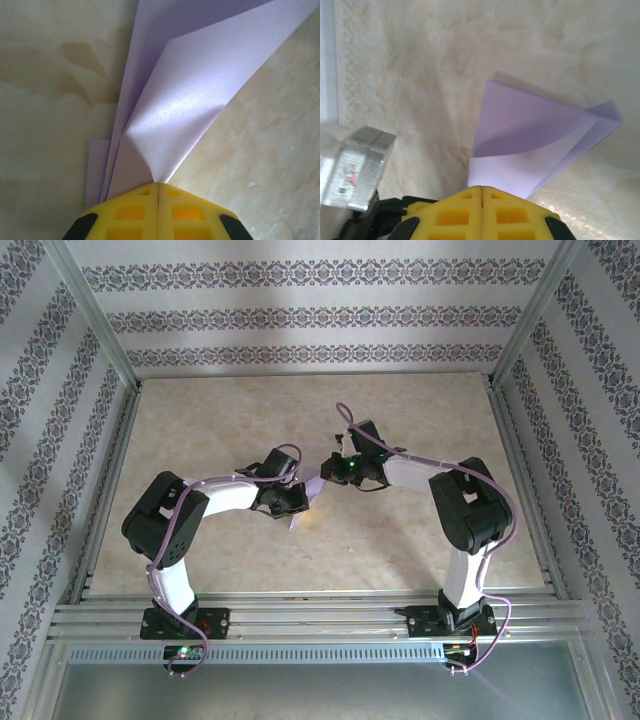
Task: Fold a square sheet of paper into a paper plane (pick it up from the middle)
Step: Fold the wing for the fifth time at the center of the table.
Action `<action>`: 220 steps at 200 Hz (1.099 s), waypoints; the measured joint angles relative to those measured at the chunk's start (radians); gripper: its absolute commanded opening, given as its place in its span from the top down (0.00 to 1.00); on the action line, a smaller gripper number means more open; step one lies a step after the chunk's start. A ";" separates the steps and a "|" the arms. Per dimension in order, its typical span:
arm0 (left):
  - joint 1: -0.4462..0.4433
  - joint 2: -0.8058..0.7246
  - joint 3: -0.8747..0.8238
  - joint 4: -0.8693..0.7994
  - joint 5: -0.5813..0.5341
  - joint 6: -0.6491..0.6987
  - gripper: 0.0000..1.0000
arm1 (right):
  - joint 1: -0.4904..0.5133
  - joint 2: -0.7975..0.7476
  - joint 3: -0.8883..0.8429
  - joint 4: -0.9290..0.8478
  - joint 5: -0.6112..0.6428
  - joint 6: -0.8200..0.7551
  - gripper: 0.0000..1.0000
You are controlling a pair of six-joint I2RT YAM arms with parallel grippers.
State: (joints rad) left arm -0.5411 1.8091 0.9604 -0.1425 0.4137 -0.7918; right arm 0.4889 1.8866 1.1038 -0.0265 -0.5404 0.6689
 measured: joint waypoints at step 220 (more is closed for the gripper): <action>0.000 -0.055 -0.126 0.154 0.000 -0.005 1.00 | -0.218 0.187 0.127 -0.050 -0.051 -0.051 0.96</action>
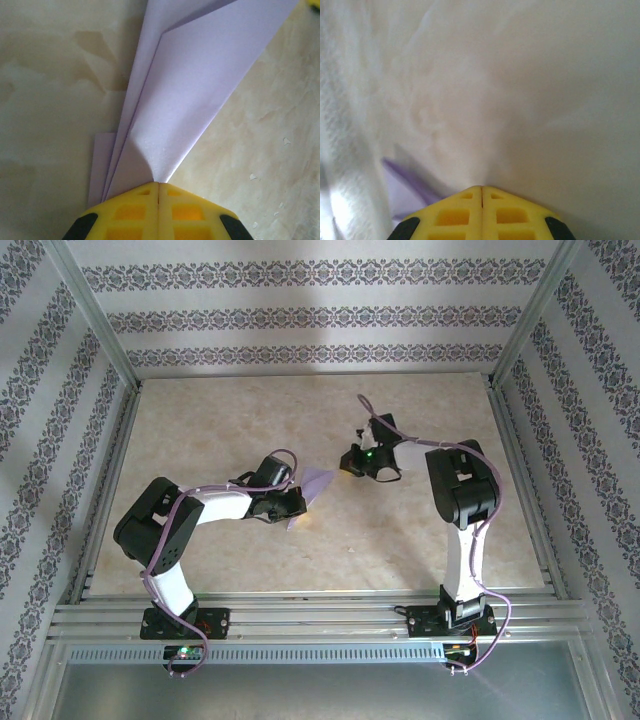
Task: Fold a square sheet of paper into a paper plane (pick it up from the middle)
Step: Fold the wing for the fifth time at the center of the table.
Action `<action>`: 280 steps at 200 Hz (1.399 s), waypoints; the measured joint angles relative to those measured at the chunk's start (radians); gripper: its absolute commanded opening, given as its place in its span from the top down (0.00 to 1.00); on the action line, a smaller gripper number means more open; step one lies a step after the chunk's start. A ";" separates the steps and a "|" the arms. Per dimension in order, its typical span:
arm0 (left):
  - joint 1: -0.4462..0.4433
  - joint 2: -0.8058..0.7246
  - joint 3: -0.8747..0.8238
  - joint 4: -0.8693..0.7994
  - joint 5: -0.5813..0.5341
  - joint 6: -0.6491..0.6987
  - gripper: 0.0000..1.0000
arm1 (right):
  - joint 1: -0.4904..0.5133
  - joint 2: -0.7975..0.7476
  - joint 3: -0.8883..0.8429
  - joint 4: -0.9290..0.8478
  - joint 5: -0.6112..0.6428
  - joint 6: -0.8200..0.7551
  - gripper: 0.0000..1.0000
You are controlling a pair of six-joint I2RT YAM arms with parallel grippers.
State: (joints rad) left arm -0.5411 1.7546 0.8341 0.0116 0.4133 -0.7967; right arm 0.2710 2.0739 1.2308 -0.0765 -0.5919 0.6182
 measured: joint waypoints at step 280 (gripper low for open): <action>0.012 -0.138 0.027 -0.392 0.050 0.109 0.90 | 0.262 -0.051 -0.051 -0.017 0.073 0.084 0.98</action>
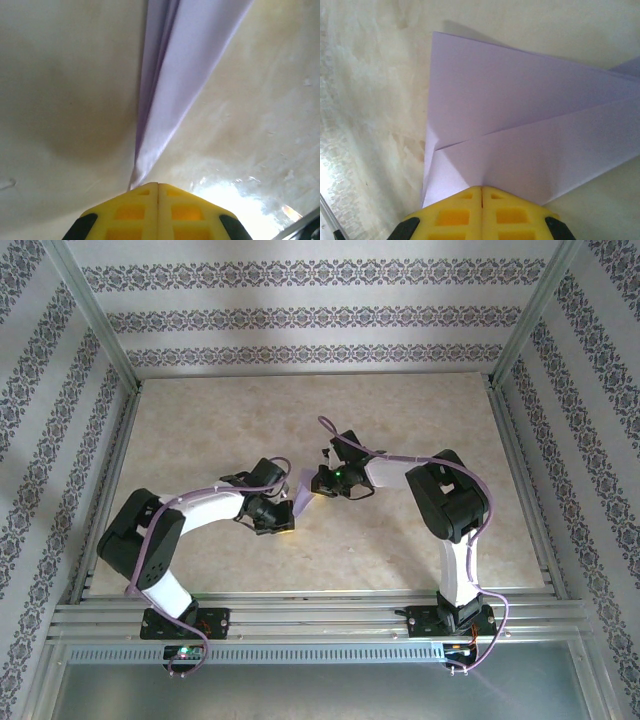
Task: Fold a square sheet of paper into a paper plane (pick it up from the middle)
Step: Fold the wing for the fifth time at the center of the table.
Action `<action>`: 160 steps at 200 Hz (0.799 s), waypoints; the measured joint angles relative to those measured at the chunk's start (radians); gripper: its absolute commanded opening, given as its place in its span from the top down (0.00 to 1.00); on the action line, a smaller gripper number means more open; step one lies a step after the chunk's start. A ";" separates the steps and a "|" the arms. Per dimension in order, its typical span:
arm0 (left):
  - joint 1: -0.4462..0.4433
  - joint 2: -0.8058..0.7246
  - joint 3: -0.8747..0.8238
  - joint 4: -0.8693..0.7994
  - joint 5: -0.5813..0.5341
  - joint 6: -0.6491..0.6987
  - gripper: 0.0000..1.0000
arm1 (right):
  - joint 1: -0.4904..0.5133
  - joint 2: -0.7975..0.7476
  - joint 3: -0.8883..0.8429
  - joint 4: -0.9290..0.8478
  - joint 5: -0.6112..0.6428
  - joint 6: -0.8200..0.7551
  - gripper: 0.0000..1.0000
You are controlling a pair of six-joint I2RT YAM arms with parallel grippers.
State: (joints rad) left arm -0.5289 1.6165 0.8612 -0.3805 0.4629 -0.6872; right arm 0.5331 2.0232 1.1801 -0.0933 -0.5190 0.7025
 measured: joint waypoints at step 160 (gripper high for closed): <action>0.322 -0.261 -0.133 0.080 -0.167 0.015 0.00 | 0.233 -0.153 0.147 -0.323 0.476 0.146 0.41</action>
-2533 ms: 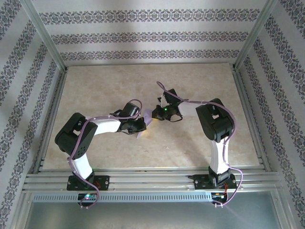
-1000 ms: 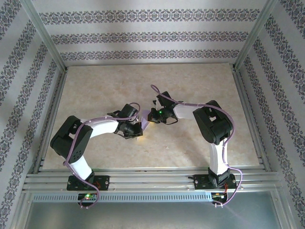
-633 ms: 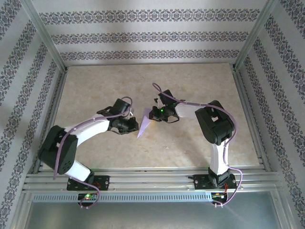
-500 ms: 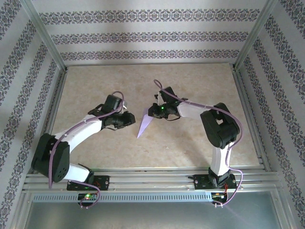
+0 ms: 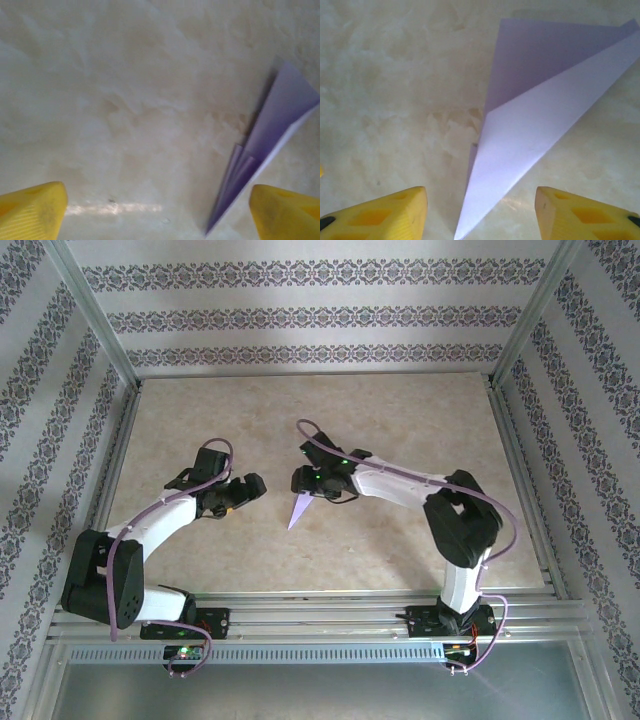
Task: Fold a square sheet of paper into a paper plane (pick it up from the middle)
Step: Turn over the paper plane at the center of the table.
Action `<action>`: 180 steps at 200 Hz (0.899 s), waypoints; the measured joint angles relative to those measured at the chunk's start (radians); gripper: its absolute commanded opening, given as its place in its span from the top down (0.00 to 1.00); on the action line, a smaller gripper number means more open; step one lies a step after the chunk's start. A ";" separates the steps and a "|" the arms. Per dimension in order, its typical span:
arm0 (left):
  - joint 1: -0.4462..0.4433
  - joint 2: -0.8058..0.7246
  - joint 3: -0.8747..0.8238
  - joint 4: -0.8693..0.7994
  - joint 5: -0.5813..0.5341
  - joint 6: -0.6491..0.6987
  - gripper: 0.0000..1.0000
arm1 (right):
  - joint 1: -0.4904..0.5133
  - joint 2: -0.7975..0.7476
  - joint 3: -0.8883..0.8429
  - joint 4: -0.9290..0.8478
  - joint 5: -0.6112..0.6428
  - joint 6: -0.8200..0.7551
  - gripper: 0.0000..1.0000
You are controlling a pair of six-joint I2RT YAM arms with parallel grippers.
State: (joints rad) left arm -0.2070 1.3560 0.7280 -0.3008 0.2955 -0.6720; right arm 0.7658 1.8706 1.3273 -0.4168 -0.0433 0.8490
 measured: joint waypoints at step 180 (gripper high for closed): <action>0.013 -0.056 -0.037 0.002 -0.108 0.097 0.00 | 0.050 0.307 0.364 -0.368 0.271 0.215 0.38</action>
State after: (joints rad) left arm -0.1940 1.2999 0.6914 -0.2985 0.1871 -0.5751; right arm 0.8162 2.1780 1.6917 -0.7849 0.2279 1.0637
